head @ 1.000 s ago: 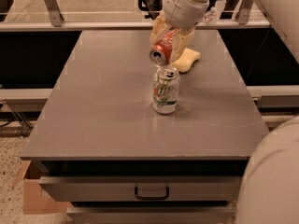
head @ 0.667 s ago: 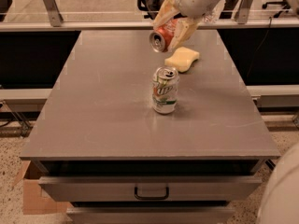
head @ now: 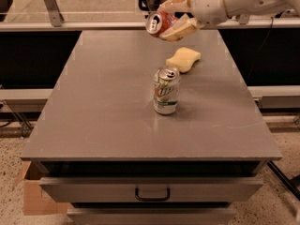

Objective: Place coke can upright

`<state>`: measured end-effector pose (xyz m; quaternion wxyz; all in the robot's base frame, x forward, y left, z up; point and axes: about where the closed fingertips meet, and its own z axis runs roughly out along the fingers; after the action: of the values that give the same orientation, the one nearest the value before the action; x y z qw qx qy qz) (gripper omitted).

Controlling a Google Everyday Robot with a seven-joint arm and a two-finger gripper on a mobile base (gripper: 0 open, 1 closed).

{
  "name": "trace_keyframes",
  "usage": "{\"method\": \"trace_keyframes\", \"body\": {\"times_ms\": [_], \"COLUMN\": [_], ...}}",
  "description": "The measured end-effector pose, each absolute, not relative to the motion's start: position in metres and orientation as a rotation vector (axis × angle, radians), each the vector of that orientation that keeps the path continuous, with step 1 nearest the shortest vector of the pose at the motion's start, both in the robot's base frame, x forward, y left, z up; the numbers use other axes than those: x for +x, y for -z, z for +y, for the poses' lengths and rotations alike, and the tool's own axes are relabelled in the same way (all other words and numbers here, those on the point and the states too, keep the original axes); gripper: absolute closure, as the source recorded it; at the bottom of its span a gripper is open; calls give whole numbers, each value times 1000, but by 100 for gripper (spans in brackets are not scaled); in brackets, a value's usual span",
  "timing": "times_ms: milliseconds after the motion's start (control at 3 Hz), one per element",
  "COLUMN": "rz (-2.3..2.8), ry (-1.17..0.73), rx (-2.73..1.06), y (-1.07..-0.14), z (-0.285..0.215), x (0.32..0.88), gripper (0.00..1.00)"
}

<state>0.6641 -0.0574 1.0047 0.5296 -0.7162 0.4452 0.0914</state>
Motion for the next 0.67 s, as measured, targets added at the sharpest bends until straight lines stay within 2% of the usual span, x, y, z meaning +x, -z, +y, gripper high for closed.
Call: {"method": "trace_keyframes", "body": {"times_ms": [333,667], "rz": [1038,1046], "ry": [-337,-377], "rx": [-1499,-1329], "y": [-1010,-1027], "z": [-63,-79], "x": [659,643], "gripper": [100,100]}}
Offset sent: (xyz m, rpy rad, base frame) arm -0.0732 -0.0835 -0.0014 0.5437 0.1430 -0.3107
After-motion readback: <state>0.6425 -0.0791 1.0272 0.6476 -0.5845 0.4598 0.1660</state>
